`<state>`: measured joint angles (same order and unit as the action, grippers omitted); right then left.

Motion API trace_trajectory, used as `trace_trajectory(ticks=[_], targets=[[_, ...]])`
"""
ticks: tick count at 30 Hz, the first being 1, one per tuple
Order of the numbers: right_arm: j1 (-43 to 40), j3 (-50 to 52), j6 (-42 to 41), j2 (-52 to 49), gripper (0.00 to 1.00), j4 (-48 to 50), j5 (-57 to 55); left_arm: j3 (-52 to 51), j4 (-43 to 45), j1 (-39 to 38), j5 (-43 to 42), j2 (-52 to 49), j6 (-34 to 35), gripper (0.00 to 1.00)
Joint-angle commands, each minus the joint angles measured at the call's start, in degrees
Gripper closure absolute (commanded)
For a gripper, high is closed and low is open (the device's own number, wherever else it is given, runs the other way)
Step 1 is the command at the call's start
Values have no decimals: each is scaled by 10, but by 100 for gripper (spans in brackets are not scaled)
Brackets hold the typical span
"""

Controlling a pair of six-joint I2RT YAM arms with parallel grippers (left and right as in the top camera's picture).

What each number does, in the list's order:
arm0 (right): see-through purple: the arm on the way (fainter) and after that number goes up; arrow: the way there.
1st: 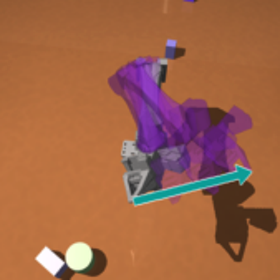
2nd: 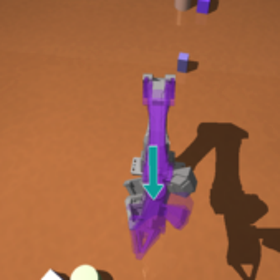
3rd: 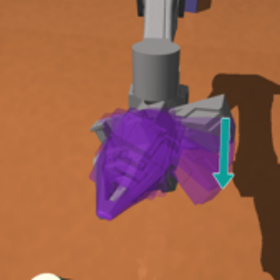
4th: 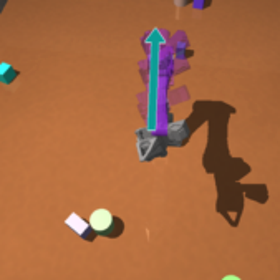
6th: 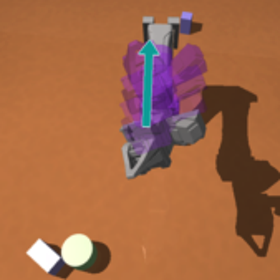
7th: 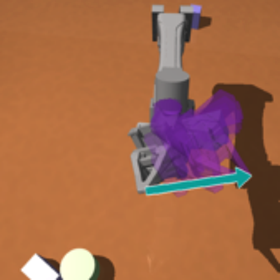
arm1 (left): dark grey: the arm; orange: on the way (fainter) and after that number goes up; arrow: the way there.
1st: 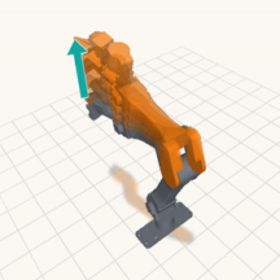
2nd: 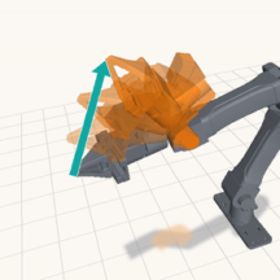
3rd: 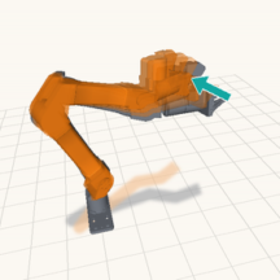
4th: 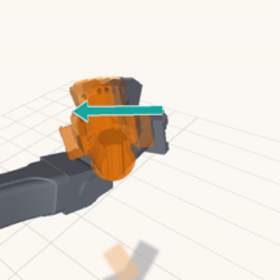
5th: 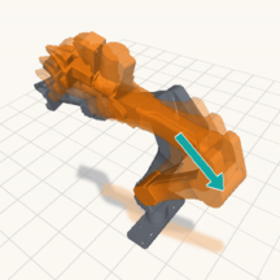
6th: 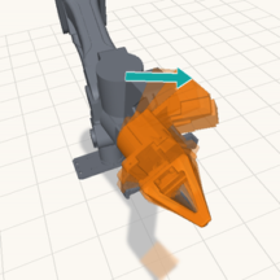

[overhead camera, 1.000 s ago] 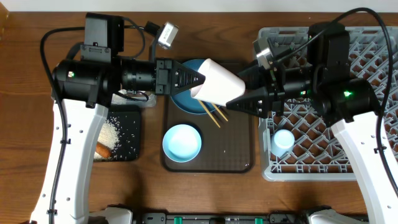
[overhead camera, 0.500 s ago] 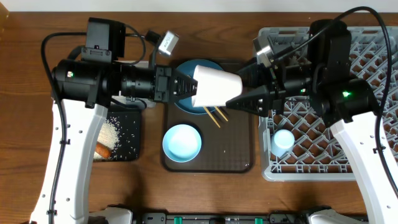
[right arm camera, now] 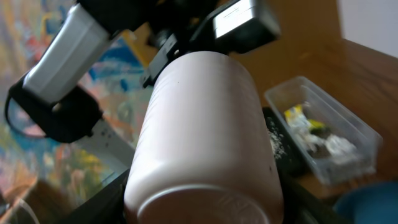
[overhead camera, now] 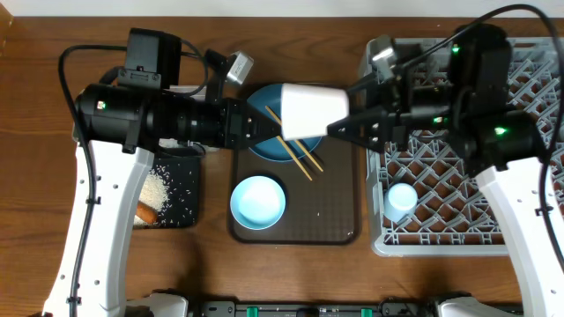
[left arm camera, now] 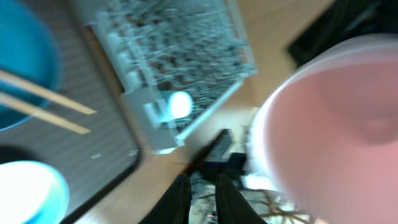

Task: Sort waste into correct bins and load items into the dishwasher rack
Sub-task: 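Open the left gripper and carry the pink cup right to the rack, then lower the pink cup into the rack and release it with the right gripper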

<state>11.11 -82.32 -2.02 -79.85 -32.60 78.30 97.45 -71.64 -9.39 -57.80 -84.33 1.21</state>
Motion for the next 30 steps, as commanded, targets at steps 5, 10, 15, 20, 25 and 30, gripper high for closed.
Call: trace_trajectory(ticks=[5, 10, 15, 20, 25, 30], targets=[[-68, -8, -24, 7, 66, -138, -113, 2, -5, 0, 80, 0, -7, 83], [-99, -15, -24, 27, 72, -290, -283, 2, -12, 0, 88, 0, -7, 83], [-111, -64, -38, 53, 68, -440, -518, 2, -25, 0, 110, 0, -7, 83], [-111, -107, -103, 61, 68, -552, -702, 2, -23, 0, 110, 0, -7, 83], [-111, -107, -208, 45, 68, -626, -846, 2, -23, 0, 110, 0, -7, 83], [-111, -107, -217, 13, 70, -635, -861, 2, -27, 0, 110, 0, -7, 83]])
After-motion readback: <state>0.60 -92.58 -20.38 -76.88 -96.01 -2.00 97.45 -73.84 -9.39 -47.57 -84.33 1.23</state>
